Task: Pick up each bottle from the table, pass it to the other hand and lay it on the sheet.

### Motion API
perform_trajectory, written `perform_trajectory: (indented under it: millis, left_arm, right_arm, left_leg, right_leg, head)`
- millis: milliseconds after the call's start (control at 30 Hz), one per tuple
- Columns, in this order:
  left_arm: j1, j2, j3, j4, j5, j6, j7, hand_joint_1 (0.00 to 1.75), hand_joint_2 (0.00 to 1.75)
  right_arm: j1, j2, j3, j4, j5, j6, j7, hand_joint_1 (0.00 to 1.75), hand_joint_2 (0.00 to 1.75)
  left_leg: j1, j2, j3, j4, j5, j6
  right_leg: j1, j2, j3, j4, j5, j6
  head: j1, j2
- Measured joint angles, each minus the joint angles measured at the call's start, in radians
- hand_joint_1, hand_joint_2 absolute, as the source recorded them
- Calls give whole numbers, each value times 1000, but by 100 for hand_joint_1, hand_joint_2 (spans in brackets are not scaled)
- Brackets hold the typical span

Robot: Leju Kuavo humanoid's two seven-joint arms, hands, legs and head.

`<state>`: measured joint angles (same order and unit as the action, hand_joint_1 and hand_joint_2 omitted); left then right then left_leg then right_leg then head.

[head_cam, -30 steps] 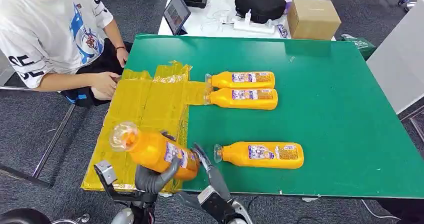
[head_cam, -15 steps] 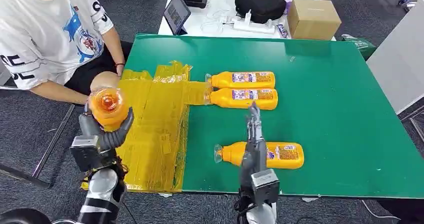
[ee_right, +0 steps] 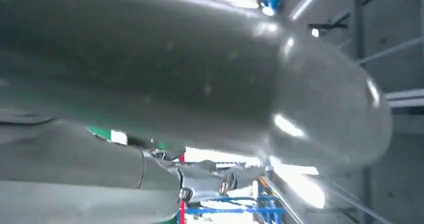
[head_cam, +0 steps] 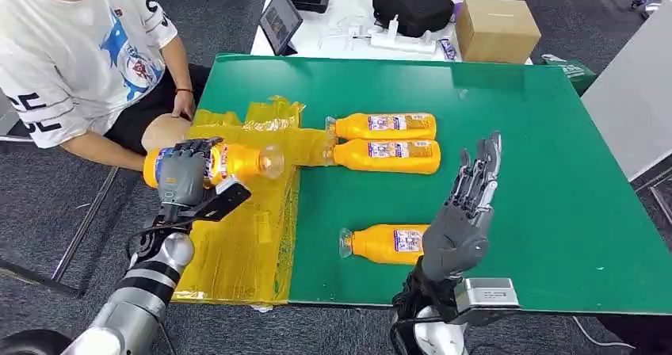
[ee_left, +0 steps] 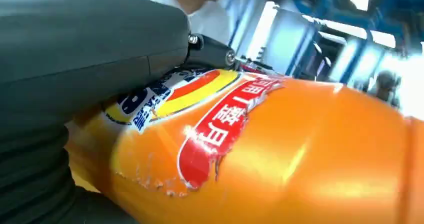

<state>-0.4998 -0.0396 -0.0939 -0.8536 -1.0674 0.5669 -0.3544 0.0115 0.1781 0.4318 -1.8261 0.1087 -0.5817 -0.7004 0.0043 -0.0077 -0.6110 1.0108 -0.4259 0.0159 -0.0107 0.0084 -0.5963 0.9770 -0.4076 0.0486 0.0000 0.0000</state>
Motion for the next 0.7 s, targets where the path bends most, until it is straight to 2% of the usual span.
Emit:
perform_trajectory:
  millis: [133,233,600,633,667,700]
  left_arm:
    - [-41,18,-22,101,-44,-29,17,175,175]
    - [-64,28,-29,163,-65,-90,19,175,175]
    - [-68,59,-44,257,-42,-180,-26,175,175]
    - [-65,60,-44,259,-35,-193,-34,75,175]
    - [-62,61,-44,259,-28,-207,-42,0,175]
    - [-60,62,-44,259,-21,-214,-47,0,0]
  right_arm:
    - [-3,-3,-1,-4,-3,10,0,0,0]
    - [-7,-3,-1,5,-12,61,0,0,0]
    - [-7,0,-11,79,-39,143,0,0,0]
    - [-7,2,-16,86,-40,152,0,0,0]
    - [-7,6,-20,94,-41,162,0,0,0]
    - [-7,9,-24,101,-42,168,0,0,0]
  left_leg:
    - [0,0,-1,0,0,0]
    - [0,0,-1,0,0,0]
    - [0,0,-2,0,0,0]
    - [0,0,-2,0,0,0]
    - [0,0,-2,0,0,0]
    - [0,0,-2,0,0,0]
  right_leg:
    - [0,1,-1,0,0,0]
    - [0,1,-1,0,0,0]
    - [0,1,-1,1,0,0]
    - [0,1,-1,1,0,0]
    - [0,1,-1,1,0,0]
    - [0,0,-1,1,0,0]
  head:
    - [1,0]
    - [1,0]
    - [1,0]
    - [1,0]
    - [1,0]
    - [1,0]
